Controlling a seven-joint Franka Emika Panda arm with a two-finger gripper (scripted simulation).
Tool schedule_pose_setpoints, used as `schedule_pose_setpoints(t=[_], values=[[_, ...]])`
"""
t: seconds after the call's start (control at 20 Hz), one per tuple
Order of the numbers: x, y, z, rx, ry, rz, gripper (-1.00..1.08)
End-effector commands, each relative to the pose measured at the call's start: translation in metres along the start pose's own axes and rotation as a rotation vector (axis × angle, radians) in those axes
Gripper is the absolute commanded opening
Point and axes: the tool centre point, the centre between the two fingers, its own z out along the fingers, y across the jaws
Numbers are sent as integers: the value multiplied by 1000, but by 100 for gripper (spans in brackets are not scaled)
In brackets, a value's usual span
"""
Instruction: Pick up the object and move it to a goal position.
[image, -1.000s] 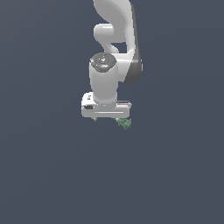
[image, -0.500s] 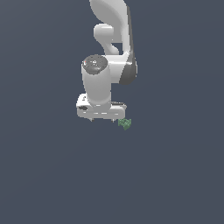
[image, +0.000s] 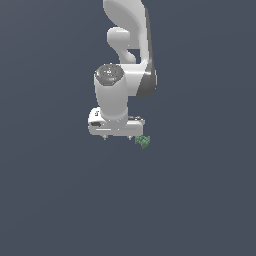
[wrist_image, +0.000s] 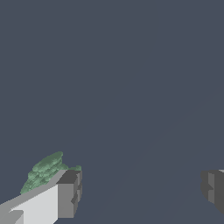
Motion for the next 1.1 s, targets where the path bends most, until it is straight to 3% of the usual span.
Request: schedule_pose_setpoints(t=[0.0,0.4,1.05], values=[[-2,-4,3,-1,0,-34,100],[-14,-30,19,-8,3,-235,100],[-50,-91,53,-16,16,-714,100]])
